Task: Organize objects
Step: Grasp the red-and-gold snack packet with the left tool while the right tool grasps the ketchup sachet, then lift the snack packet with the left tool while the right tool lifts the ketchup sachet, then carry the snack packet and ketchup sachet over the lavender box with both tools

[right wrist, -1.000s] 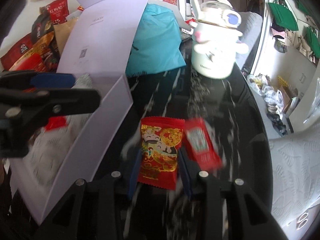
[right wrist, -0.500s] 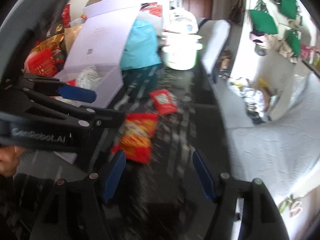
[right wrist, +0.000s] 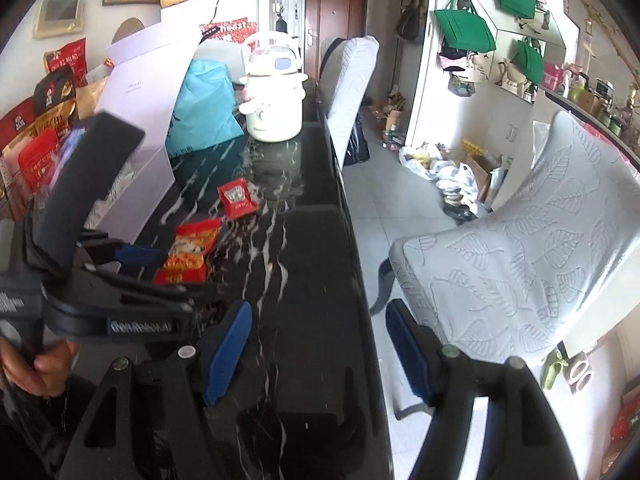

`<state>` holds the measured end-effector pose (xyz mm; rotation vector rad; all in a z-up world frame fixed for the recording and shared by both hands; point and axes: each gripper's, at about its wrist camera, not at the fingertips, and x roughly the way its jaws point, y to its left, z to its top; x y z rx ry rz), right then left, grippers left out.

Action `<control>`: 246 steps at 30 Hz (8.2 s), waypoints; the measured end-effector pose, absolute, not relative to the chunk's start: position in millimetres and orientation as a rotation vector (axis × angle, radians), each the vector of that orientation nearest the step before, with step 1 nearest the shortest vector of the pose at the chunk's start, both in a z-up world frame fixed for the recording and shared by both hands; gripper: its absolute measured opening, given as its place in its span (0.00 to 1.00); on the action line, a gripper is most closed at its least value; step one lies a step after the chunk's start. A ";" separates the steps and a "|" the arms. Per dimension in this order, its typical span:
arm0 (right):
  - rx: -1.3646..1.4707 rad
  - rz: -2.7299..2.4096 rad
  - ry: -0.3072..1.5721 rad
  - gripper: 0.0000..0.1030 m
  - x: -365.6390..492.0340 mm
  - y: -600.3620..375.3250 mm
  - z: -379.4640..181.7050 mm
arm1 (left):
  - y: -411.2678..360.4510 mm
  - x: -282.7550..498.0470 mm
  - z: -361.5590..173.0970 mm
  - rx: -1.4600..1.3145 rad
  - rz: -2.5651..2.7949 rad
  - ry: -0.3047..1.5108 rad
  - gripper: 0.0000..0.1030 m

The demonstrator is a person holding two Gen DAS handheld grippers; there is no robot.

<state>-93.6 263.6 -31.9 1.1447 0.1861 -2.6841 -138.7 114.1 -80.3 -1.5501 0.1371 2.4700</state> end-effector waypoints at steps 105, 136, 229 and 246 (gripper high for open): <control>1.180 -2.683 -0.053 0.25 -41.6 245.6 -86.5 | 82.5 -45.1 -72.1 -1.375 2.422 0.097 0.46; 1.084 -2.586 0.105 0.25 7.9 189.4 -39.4 | 42.1 11.8 -33.0 -1.315 2.525 0.126 0.46; 0.852 -2.194 0.370 0.25 -106.8 -10.2 34.3 | -133.0 -106.6 20.1 -1.385 2.737 0.065 0.46; 0.882 -2.182 0.397 0.25 -173.1 -24.4 23.6 | -141.6 -166.2 -8.1 -1.507 2.717 -0.002 0.46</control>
